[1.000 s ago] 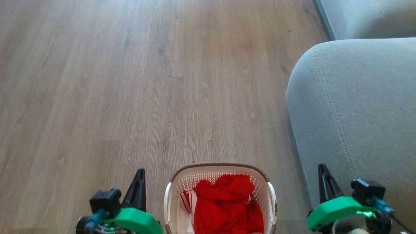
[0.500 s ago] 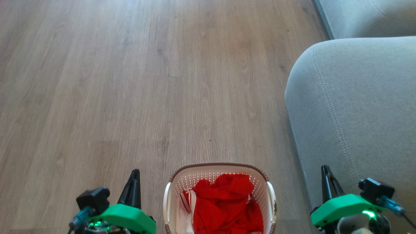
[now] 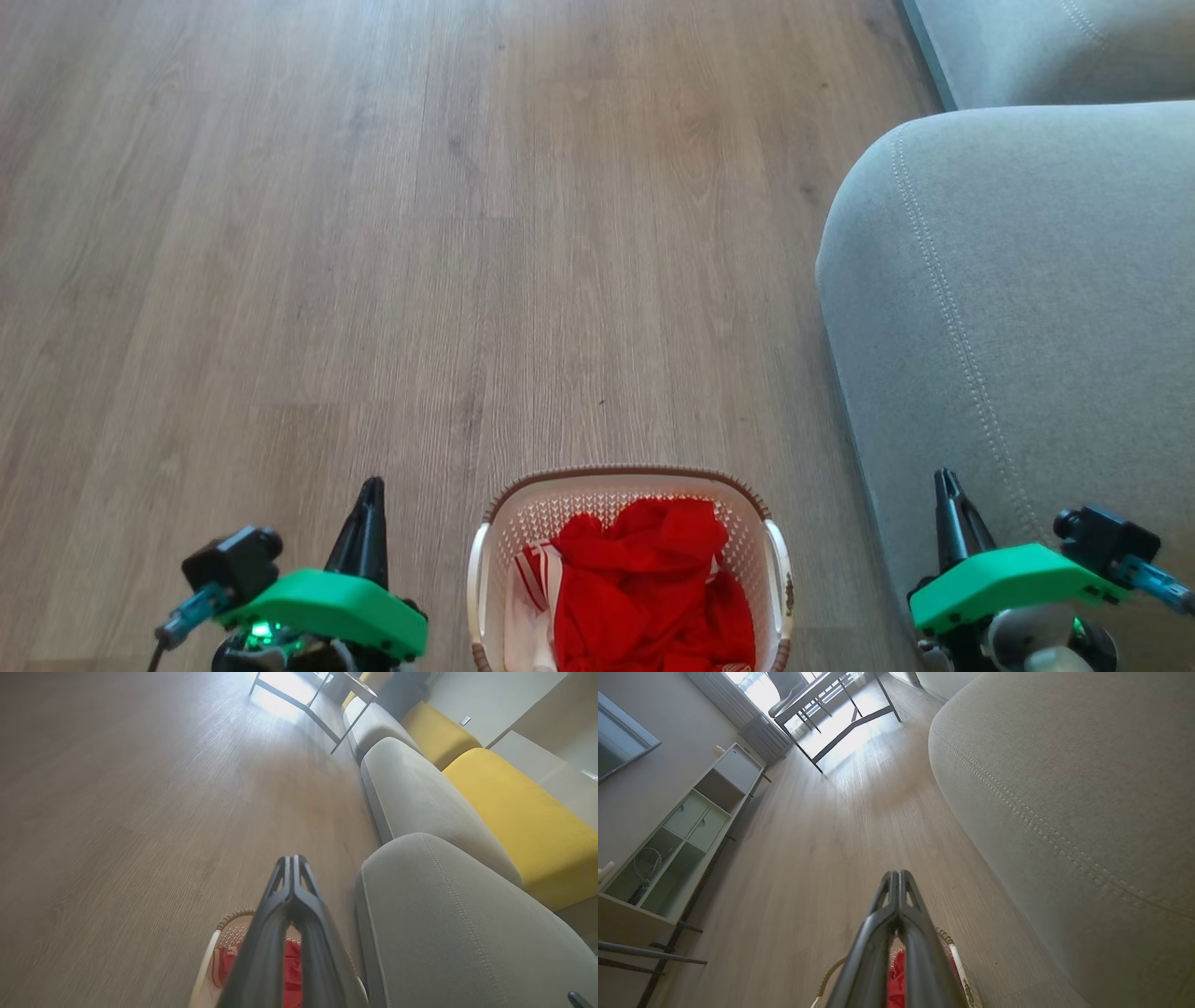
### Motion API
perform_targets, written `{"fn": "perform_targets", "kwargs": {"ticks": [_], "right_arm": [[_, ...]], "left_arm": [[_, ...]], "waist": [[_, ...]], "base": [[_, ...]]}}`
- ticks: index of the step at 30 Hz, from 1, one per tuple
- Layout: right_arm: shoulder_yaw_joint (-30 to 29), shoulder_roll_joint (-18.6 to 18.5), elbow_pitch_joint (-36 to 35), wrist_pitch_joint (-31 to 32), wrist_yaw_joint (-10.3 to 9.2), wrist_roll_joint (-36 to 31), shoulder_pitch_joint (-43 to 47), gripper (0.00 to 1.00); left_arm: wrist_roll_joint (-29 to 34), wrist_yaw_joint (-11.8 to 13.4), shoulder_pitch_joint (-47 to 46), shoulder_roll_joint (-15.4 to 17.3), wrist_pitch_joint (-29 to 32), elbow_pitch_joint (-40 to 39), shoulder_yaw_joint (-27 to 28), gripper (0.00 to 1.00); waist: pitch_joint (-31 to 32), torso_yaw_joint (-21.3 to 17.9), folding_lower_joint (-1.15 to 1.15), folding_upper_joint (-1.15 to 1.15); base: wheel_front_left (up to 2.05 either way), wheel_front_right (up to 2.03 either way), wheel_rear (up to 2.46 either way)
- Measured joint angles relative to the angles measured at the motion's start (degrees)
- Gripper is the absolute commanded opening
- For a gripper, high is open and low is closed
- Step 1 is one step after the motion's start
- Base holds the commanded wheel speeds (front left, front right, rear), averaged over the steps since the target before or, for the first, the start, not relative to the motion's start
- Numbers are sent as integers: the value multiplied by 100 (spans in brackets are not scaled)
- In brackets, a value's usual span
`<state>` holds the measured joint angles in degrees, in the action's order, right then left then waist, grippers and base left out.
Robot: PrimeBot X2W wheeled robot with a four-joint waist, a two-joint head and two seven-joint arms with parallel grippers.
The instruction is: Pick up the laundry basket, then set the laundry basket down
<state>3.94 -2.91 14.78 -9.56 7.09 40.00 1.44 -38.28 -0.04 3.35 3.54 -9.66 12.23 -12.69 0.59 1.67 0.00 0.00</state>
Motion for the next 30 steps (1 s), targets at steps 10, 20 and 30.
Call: {"fn": "perform_targets", "kwargs": {"ticks": [10,20,30], "right_arm": [[-69,-3,9,149,0,593,-3,0],[-191,-7,19,303,0,1182,-27,0],[-271,-9,29,446,0,1778,-135,0]], "left_arm": [[-628,-82,-19,7,127,15,104,0],[-1241,-147,-132,14,263,64,256,0],[-1857,-230,-152,18,425,115,426,0]], "waist": [[-9,-19,0,0],[-17,-37,0,0],[-26,-56,0,0]], "base": [[0,0,0],[0,0,0],[0,0,0]]}}
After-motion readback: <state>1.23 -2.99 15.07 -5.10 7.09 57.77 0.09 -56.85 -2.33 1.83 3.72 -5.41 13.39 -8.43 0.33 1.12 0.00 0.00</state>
